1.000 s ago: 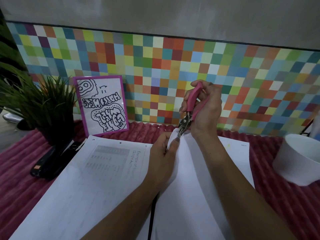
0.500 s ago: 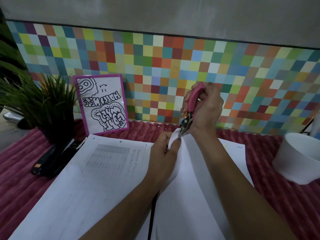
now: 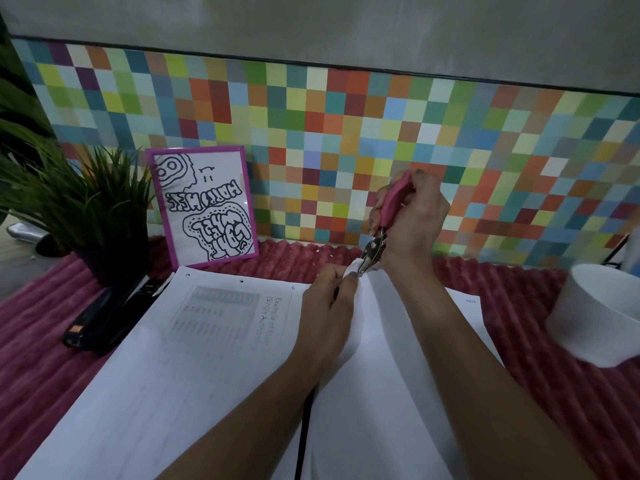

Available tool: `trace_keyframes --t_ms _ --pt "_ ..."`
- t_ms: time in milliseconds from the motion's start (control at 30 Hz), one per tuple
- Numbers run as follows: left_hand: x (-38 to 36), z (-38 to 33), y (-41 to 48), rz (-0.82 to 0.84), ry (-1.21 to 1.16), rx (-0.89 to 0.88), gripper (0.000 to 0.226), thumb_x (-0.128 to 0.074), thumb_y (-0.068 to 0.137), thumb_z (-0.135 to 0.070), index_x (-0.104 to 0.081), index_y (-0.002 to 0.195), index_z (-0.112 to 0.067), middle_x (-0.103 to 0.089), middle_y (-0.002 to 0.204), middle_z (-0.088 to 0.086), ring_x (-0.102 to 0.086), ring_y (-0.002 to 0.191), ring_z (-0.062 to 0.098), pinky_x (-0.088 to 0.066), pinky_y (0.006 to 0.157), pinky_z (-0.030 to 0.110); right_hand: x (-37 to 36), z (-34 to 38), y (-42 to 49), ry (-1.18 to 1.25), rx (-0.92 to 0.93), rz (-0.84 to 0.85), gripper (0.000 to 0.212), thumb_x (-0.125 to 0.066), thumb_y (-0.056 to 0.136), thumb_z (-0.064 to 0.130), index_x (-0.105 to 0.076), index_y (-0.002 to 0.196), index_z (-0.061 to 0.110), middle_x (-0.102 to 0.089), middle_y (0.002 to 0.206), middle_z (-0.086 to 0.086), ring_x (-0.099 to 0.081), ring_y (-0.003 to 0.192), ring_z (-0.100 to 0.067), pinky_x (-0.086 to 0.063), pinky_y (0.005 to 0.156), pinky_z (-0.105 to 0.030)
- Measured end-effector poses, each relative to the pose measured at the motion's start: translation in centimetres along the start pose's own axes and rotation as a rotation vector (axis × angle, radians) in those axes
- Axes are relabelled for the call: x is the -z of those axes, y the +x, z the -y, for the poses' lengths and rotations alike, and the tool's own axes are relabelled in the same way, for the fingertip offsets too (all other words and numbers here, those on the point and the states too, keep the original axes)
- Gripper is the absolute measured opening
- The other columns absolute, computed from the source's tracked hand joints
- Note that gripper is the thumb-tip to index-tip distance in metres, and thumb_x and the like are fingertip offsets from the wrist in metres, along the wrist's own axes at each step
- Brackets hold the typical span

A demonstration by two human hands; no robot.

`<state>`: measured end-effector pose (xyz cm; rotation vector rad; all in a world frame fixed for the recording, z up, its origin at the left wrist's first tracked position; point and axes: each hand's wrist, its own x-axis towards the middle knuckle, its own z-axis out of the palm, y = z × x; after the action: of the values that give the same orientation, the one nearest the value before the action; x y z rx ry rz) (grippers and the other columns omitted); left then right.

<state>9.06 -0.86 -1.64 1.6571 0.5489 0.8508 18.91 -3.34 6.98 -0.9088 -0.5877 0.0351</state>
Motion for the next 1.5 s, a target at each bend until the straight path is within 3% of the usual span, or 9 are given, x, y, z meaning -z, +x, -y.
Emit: trace_keyframes --t_ms 267,467,533,767,967,1133,1500 --pt "-0.1 -0.1 -0.2 -0.010 0.076 -0.122 0.034 -0.049 0.098 -0.031 -0.047 0.074 -0.006 -0.041 0.055 -0.009 -0.037 0.051 0.004 -0.032 0.049 0.019 -0.4 1.2 0.6 -0.085 -0.239 0.102 0.033 -0.041 0.094 0.026 -0.062 0.082 0.004 -0.056 0.061 -0.013 -0.047 0.043 -0.025 -0.042 0.044 -0.029" --pt "0.0 0.4 0.0 -0.090 0.145 -0.139 0.037 -0.048 0.098 -0.029 -0.035 0.063 -0.025 -0.039 0.050 -0.010 -0.037 0.049 0.004 -0.030 0.049 0.021 -0.8 1.1 0.6 -0.245 -0.238 0.119 0.042 -0.045 0.084 0.035 -0.063 0.095 -0.002 -0.058 0.065 -0.011 -0.051 0.044 -0.023 -0.048 0.047 -0.032" --pt "0.1 0.5 0.1 -0.113 0.146 -0.142 0.038 -0.048 0.098 -0.029 -0.033 0.063 -0.024 -0.035 0.050 -0.009 -0.036 0.050 0.005 -0.029 0.050 0.022 -0.6 1.1 0.8 -0.270 -0.242 0.118 0.044 -0.045 0.080 0.036 -0.063 0.093 -0.002 -0.057 0.065 -0.012 -0.051 0.042 -0.023 -0.047 0.045 -0.032" --pt "0.2 0.5 0.2 -0.107 0.117 -0.141 0.035 -0.047 0.099 -0.028 -0.036 0.066 -0.020 -0.036 0.055 -0.009 -0.035 0.052 0.004 -0.030 0.052 0.021 1.5 2.7 2.2 -0.240 -0.257 0.007 0.036 -0.042 0.092 0.031 -0.064 0.084 0.004 -0.057 0.060 -0.013 -0.047 0.042 -0.023 -0.042 0.043 -0.027" --pt "0.1 1.0 0.4 -0.131 0.120 -0.127 0.035 -0.045 0.099 -0.029 -0.036 0.067 -0.021 -0.037 0.057 -0.008 -0.037 0.052 0.004 -0.034 0.055 0.029 3.2 4.0 3.4 -0.183 -0.289 -0.069 0.039 -0.043 0.092 0.034 -0.064 0.075 0.006 -0.054 0.057 -0.012 -0.043 0.042 -0.024 -0.039 0.044 -0.028" --pt "0.0 1.0 0.2 -0.144 0.106 -0.155 0.037 -0.046 0.099 -0.029 -0.032 0.065 -0.025 -0.034 0.055 -0.008 -0.035 0.051 0.006 -0.034 0.054 0.037 3.3 4.1 3.4 -0.214 -0.279 -0.040 0.039 -0.041 0.092 0.034 -0.063 0.078 0.005 -0.054 0.057 -0.014 -0.043 0.040 -0.024 -0.040 0.044 -0.030" --pt "0.0 1.2 0.3 -0.182 0.128 -0.164 0.037 -0.045 0.098 -0.036 -0.033 0.065 -0.026 -0.038 0.054 -0.008 -0.038 0.052 0.005 -0.038 0.056 0.041 3.2 3.5 3.5 -0.293 -0.226 -0.045 0.038 -0.040 0.092 0.031 -0.062 0.077 0.004 -0.054 0.058 -0.015 -0.044 0.038 -0.024 -0.040 0.042 -0.030"
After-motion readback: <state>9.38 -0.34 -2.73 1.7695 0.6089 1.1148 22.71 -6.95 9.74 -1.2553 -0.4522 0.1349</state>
